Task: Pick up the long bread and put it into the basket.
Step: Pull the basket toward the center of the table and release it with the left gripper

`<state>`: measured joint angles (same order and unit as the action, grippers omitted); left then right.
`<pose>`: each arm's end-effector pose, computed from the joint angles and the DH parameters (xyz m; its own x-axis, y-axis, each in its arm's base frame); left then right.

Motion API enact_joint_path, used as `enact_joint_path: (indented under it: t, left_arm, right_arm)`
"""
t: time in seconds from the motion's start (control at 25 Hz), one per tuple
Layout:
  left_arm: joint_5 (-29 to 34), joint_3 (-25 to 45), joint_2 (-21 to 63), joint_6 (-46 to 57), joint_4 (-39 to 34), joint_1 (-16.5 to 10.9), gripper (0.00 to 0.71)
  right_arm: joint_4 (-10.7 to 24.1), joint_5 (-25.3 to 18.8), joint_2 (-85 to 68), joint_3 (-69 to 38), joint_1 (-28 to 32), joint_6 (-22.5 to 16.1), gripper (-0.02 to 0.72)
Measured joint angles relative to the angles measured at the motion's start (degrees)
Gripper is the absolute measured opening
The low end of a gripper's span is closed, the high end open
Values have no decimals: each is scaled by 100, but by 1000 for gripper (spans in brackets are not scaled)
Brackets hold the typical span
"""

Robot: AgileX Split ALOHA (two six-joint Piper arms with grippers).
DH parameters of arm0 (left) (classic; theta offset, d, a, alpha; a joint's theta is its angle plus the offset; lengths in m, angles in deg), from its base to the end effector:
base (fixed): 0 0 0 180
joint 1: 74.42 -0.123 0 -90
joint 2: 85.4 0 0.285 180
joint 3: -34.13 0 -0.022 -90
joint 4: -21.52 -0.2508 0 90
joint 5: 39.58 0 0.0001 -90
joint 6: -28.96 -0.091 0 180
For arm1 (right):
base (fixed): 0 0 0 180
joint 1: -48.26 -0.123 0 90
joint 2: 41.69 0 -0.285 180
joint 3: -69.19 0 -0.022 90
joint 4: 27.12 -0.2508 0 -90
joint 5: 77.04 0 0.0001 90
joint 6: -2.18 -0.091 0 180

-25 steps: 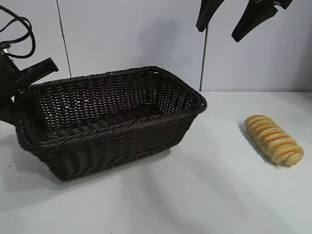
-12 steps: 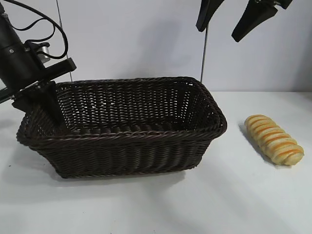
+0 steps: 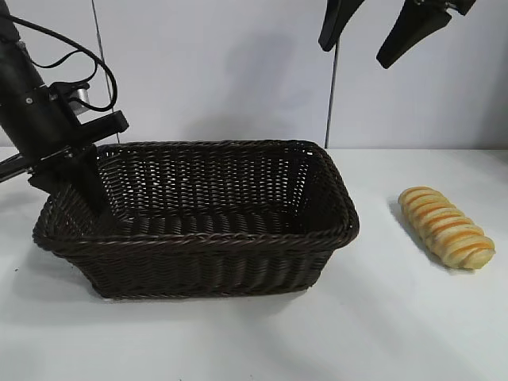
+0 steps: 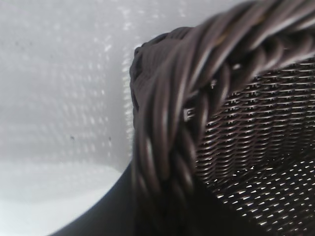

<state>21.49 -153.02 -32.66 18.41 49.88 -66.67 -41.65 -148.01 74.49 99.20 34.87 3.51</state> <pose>0.3946 -0.0919 0.1603 -0.9975 0.0704 -0.0056 0.0663 0.9065 -0.4169 0.3935 0.1159 0.3363 -0.9102 -0.1557 -0.3838 -0.2617 0.9345 0.2415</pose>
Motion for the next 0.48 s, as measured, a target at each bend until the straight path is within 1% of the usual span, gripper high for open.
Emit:
enact_joint_path:
  t: [0.16,0.24,0.32,0.44,0.48]
  left_arm:
    - [0,0,0,-2,0,0,101]
    - [0,0,0,-2,21,0,136]
    - [0,0,0,-9,84,0,216]
    - [-35,-5,0,-9,153,0,403]
    - [-59,-5,0,-9,160,0,449]
  right_arm:
    - [-26,0,0,0,0,0,540]
    - [-70,0,0,0,0,0,540]
    - [-94,0,0,0,0,0,540]
    - [-100,0,0,0,0,0,540]
    - [-106,0,0,0,0,0,540]
